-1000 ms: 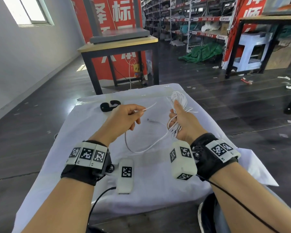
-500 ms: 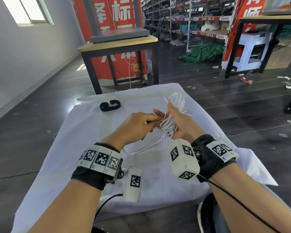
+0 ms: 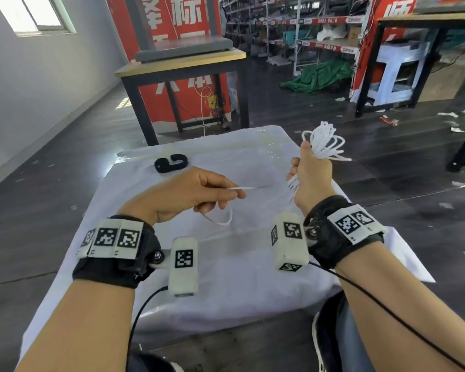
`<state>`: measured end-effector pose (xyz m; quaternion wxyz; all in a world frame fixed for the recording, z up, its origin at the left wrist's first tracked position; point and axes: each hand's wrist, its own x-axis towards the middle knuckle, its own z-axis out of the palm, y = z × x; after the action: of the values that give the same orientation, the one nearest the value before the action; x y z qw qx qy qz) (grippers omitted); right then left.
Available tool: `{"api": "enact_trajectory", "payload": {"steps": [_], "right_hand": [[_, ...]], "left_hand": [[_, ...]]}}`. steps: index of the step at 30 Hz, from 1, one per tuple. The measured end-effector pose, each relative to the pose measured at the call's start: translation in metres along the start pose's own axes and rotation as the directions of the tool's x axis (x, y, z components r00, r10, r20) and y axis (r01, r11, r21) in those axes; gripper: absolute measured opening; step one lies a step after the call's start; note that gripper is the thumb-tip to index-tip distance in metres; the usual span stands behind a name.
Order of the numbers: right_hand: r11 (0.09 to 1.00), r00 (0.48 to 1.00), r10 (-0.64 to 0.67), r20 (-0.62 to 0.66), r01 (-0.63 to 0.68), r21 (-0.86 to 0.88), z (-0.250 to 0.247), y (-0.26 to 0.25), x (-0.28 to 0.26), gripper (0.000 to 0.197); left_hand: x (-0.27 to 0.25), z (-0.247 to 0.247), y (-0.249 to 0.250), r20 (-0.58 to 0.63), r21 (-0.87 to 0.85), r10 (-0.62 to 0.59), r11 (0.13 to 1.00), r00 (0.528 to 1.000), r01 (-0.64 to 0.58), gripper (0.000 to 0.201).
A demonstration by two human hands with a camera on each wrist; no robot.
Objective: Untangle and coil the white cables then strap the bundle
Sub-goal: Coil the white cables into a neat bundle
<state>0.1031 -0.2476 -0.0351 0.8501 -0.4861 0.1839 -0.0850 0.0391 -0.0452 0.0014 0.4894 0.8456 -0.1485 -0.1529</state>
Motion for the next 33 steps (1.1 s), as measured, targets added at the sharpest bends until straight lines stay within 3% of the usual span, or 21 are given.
{"api": "enact_trajectory", "payload": {"steps": [4, 7, 9, 11, 14, 17, 20, 23, 25, 27, 33], "right_hand": [[0.919, 0.969, 0.054, 0.239, 0.045, -0.391, 0.004, 0.006, -0.010, 0.024], [0.722, 0.903, 0.151, 0.402, 0.177, -0.669, 0.005, 0.011, -0.021, 0.047], [0.650, 0.863, 0.213, 0.458, 0.225, -0.726, 0.007, 0.015, -0.026, 0.074], [0.687, 0.841, 0.285, 0.459, 0.154, -0.710, 0.010, 0.015, -0.031, 0.088], [0.745, 0.815, 0.362, 0.452, 0.038, -0.666, 0.013, 0.013, -0.037, 0.088], [0.709, 0.767, 0.398, 0.502, 0.090, -0.700, 0.013, 0.017, -0.037, 0.092], [0.642, 0.734, 0.394, 0.553, 0.210, -0.737, 0.012, 0.020, -0.036, 0.083], [0.654, 0.690, 0.415, 0.593, 0.228, -0.722, 0.011, 0.022, -0.032, 0.045], [0.679, 0.660, 0.448, 0.603, 0.187, -0.710, 0.010, 0.022, -0.031, 0.030], [0.717, 0.639, 0.480, 0.601, 0.109, -0.689, 0.010, 0.022, -0.031, 0.028], [0.805, 0.567, 0.522, 0.637, -0.080, -0.588, 0.010, 0.018, -0.032, 0.031]], "left_hand": [[-0.004, 0.002, 0.009, -0.007, -0.116, 0.081, 0.990, 0.997, -0.081, 0.024], [0.001, 0.007, 0.010, -0.049, -0.115, 0.079, 0.990, 0.996, -0.084, 0.024], [0.006, 0.009, 0.009, -0.156, -0.056, 0.045, 0.997, 0.987, -0.054, 0.021], [0.012, 0.007, 0.005, -0.282, -0.012, 0.035, 0.999, 0.959, -0.040, 0.015], [0.016, 0.006, -0.002, -0.417, 0.013, 0.042, 0.999, 0.908, -0.040, 0.010], [0.018, 0.009, -0.007, -0.495, 0.051, 0.051, 0.998, 0.867, -0.029, 0.007], [0.021, 0.010, -0.010, -0.542, 0.102, 0.090, 0.994, 0.835, -0.041, 0.007], [0.022, 0.009, -0.011, -0.576, 0.125, 0.128, 0.990, 0.807, -0.068, 0.012], [0.023, 0.008, -0.011, -0.581, 0.105, 0.132, 0.991, 0.803, -0.086, 0.015], [0.023, 0.005, -0.012, -0.600, 0.075, 0.127, 0.992, 0.790, -0.102, 0.014], [0.026, -0.006, -0.024, -0.722, 0.034, 0.094, 0.994, 0.686, -0.100, 0.012]]}}
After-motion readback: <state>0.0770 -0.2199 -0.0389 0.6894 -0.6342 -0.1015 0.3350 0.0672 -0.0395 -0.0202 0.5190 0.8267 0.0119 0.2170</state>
